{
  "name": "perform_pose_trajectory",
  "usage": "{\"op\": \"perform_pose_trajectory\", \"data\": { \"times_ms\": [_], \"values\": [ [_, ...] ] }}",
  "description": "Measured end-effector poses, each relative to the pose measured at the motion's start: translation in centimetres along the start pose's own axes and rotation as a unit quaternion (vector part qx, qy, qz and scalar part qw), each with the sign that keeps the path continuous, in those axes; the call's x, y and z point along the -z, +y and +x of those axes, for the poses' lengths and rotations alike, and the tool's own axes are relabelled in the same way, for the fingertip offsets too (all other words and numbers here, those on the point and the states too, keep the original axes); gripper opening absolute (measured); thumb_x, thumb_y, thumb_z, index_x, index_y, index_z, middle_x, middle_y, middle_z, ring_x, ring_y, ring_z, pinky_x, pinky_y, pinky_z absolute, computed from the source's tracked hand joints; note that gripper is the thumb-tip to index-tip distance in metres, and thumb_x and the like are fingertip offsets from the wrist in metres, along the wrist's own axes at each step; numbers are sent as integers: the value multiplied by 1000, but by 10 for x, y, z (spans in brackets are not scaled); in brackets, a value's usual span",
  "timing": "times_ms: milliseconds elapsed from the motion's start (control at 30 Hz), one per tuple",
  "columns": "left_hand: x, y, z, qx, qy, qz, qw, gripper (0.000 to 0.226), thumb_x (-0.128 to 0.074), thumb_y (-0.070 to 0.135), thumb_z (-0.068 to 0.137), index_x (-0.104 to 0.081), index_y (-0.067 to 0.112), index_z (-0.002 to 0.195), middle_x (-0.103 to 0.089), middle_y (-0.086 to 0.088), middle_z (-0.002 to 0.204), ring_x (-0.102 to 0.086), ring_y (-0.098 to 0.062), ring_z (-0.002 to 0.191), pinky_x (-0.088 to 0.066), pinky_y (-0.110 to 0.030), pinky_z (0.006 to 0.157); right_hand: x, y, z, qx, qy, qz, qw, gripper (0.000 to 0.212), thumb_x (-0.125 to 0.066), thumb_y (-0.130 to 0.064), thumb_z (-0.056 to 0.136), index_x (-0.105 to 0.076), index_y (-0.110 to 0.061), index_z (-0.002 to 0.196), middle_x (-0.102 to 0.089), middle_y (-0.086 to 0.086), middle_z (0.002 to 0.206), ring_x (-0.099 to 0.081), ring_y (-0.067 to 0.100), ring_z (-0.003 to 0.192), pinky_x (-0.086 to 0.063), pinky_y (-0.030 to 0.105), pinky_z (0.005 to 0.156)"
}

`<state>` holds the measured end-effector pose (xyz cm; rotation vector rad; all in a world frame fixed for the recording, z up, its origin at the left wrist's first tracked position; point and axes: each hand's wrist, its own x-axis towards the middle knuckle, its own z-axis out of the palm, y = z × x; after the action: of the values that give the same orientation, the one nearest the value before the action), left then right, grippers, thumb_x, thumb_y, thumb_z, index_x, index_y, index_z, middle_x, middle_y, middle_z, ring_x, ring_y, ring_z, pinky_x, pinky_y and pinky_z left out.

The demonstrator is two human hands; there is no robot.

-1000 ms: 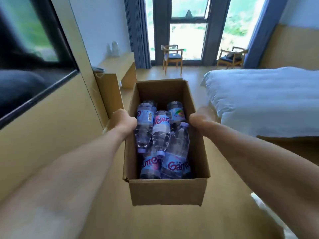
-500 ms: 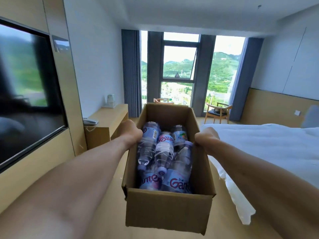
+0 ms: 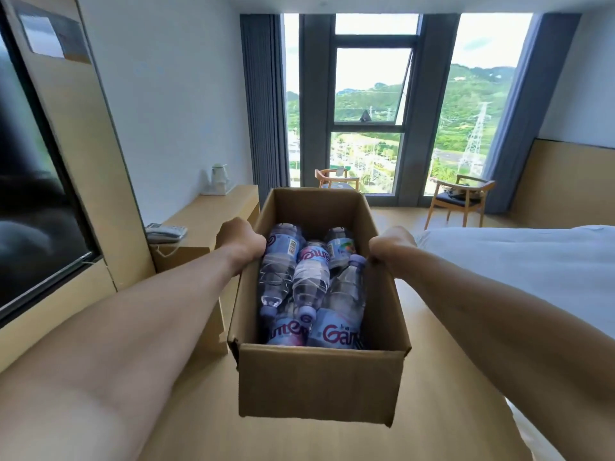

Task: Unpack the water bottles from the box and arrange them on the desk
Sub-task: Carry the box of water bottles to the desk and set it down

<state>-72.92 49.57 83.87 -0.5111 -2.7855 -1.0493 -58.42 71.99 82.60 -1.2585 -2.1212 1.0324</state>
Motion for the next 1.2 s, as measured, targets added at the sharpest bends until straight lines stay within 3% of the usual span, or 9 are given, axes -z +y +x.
{"op": "perform_pose_trajectory", "data": {
  "times_ms": [367,500,633,733,900,1200],
  "values": [
    [-115,10,292,25,-6,13,1000,9,-61,6,64,-65,3,71,-62,-12,70,-56,-27,59,-36,-23,47,-126,-94,262,-9,-31,-36,999,5,-67,-6,69,-64,-3,71,-63,14,63,-62,27,48,-43,21,32],
    [-166,1,411,9,-4,7,1000,13,-63,9,64,-68,3,75,-64,-13,74,-60,-31,68,-42,-26,57,-184,-125,360,-9,-23,-37,999,5,-67,-5,68,-64,-3,71,-64,15,65,-63,28,49,-47,25,35],
    [-214,1,537,-8,-30,23,999,8,-64,8,66,-67,5,73,-58,-8,67,-53,-22,57,-36,-25,49,-248,-157,466,-39,-18,-33,999,8,-71,-5,69,-64,-4,72,-63,15,68,-63,29,51,-47,26,33],
    [-238,20,629,-32,-40,36,998,5,-63,9,67,-65,6,71,-57,-8,67,-52,-23,58,-38,-26,51,-282,-181,545,-61,-11,-19,998,9,-73,-3,66,-64,-3,70,-64,15,68,-64,30,52,-47,26,33],
    [-275,44,758,-46,-38,25,998,4,-61,8,67,-60,7,64,-55,-7,62,-53,-22,56,-33,-23,43,-324,-231,664,-62,-3,-5,998,12,-71,-3,60,-63,-2,69,-62,15,67,-62,29,52,-45,23,34],
    [-393,66,971,-6,-29,22,999,5,-63,6,67,-65,4,71,-62,-12,71,-62,-32,67,-41,-28,52,-423,-279,907,-35,-38,-21,998,12,-74,-5,70,-63,-4,75,-62,15,74,-61,28,59,-45,23,39]
  ]
}}
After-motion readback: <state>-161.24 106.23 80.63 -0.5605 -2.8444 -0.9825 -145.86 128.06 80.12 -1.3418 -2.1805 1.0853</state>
